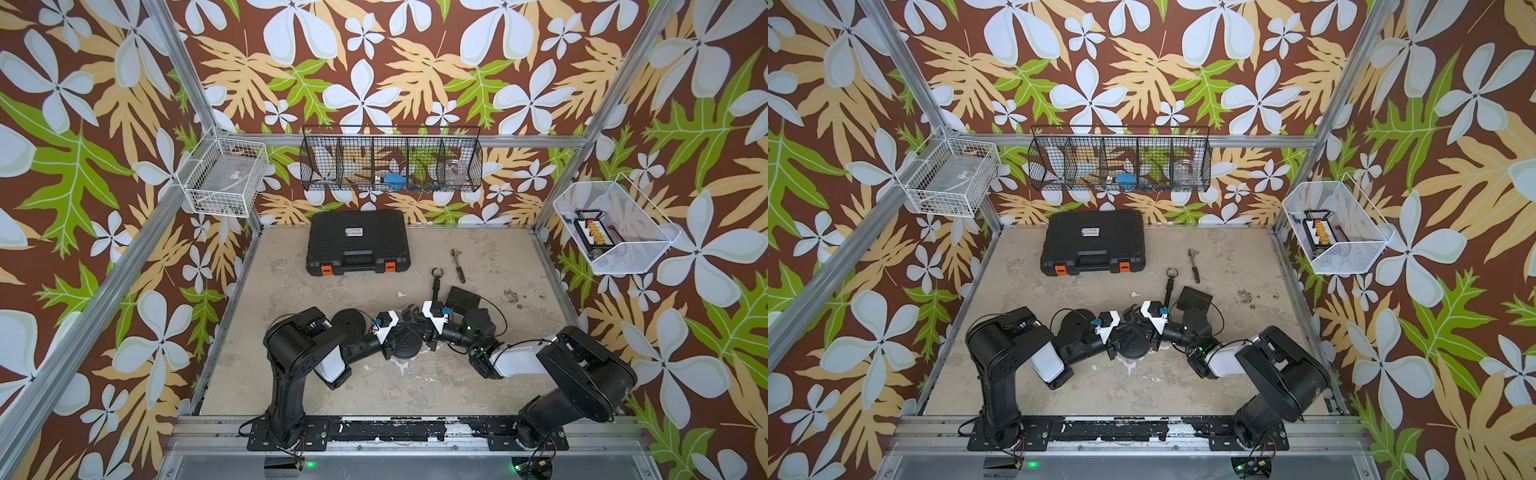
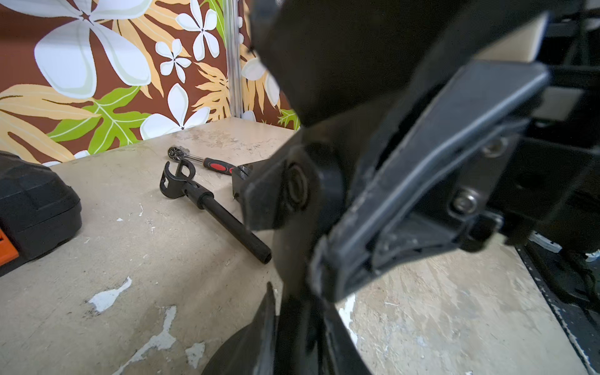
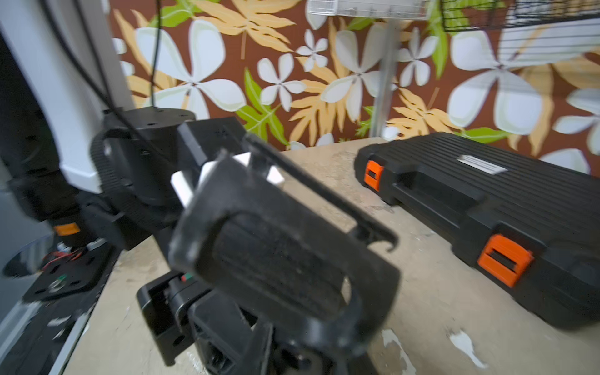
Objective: Assemble a microphone stand
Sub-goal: Screw the microphone stand pole into the microphone stand base.
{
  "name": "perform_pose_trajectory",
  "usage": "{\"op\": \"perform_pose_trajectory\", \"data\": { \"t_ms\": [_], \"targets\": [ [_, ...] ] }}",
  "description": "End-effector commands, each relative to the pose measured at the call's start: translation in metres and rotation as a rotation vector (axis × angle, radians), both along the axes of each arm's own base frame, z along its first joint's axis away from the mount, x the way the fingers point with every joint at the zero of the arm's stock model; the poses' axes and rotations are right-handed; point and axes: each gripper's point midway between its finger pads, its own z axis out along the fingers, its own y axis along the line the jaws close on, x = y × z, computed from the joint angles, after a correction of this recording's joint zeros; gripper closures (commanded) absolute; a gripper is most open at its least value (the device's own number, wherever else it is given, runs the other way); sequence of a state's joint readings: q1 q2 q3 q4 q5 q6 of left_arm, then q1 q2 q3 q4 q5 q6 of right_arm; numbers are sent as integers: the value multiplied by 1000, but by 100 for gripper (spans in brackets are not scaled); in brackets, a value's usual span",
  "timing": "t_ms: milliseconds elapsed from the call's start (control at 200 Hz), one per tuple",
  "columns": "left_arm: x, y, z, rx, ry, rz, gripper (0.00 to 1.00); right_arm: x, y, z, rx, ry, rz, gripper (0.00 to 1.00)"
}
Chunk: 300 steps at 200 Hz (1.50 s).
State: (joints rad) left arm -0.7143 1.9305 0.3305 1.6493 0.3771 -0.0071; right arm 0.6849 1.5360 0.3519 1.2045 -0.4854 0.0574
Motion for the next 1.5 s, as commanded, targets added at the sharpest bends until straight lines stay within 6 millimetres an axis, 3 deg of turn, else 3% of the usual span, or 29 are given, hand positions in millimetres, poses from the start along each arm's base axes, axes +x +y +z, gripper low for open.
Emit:
{"op": "perform_pose_trajectory", "data": {
  "t_ms": [0, 70, 210, 330, 440, 520, 661, 721, 851, 951, 1176, 1331, 1496],
  "targets": [
    [4, 0, 10, -31, -19, 12, 76, 26, -23, -29, -53, 164, -382, 100],
    [3, 0, 11, -33, -20, 11, 76, 22, -25, -36, -108, 165, -523, 100],
    [3, 0, 14, -38, -26, 11, 76, 14, -22, -45, -151, 174, -629, 100],
    [3, 1, 14, -39, -26, 11, 77, 12, -17, -50, -171, 175, -640, 100],
    [3, 0, 13, -37, -26, 13, 84, 7, -5, -47, -175, 173, -577, 100],
    [3, 0, 10, -30, -19, 10, 92, -1, 8, -43, -179, 165, -489, 80],
    [4, 2, 6, -20, -17, 21, 93, -12, 20, -28, -186, 138, -311, 40],
    [4, 3, 3, -15, -15, 27, 93, -18, 20, -17, -169, 116, -224, 32],
    [4, 3, 2, -28, -5, 27, 94, -37, 11, 6, -76, 96, 44, 31],
    [3, 5, 3, -48, 2, 30, 94, -42, -3, 13, -46, 80, 182, 34],
    [1, 7, -5, -64, 25, 36, 95, -20, -15, 9, -90, 55, 261, 42],
    [1, 8, -5, -54, 22, 39, 95, -5, -5, 6, -117, 67, 310, 42],
    [1, 7, -5, -54, 21, 34, 95, -3, 4, 8, -101, 55, 380, 46]
  ]
}}
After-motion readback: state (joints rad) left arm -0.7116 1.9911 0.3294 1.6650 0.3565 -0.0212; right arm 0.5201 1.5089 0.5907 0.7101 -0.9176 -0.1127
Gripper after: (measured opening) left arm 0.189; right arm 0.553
